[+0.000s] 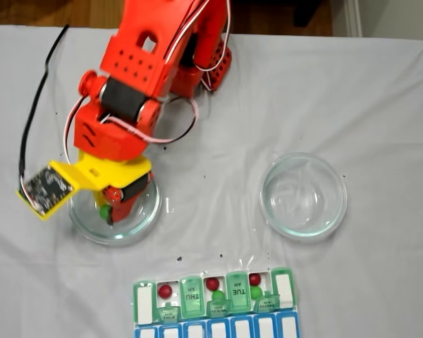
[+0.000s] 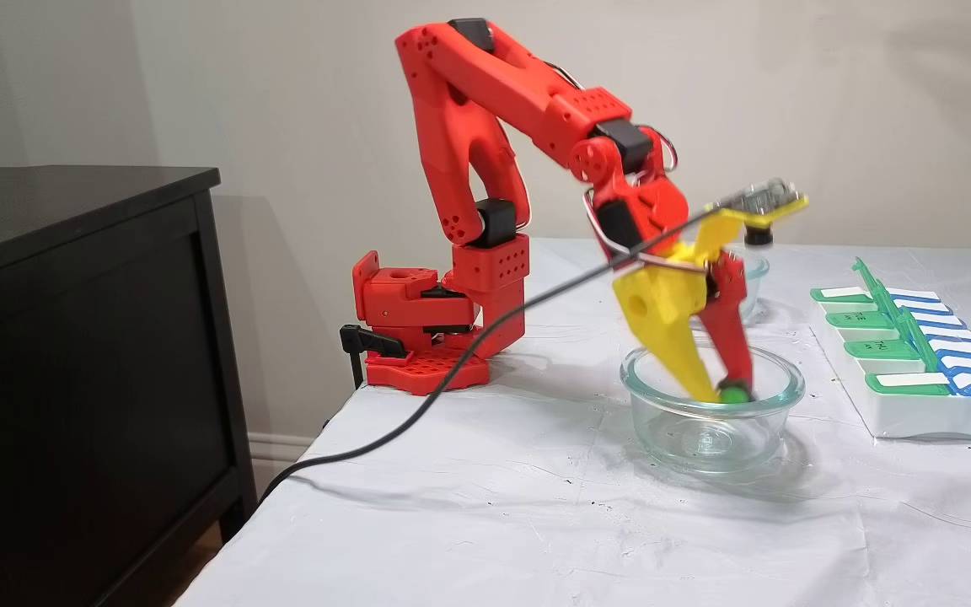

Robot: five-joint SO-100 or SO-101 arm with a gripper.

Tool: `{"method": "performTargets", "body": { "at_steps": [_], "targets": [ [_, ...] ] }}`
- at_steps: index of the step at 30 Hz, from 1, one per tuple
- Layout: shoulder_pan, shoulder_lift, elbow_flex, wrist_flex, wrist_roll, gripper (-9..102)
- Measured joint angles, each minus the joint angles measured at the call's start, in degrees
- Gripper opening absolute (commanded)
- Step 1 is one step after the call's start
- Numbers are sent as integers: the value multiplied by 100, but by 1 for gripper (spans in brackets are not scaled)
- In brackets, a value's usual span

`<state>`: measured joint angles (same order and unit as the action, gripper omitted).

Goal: Sort medicines into box.

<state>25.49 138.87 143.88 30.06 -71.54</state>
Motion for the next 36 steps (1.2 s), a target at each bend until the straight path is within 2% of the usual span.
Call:
{"method": "performTargets", "body": {
  "at_steps": [8, 15, 24, 34, 36],
  "targets": [
    [-633, 562, -246, 105, 1793, 0],
    [-1441, -668, -888, -721, 3199, 0],
    [-1749, -2602, -2004, -1160, 3814, 0],
    [-1969, -2979, -2250, -1415, 3955, 0],
    [-2004, -3146, -2250, -1433, 3902, 6]
  ]
}}
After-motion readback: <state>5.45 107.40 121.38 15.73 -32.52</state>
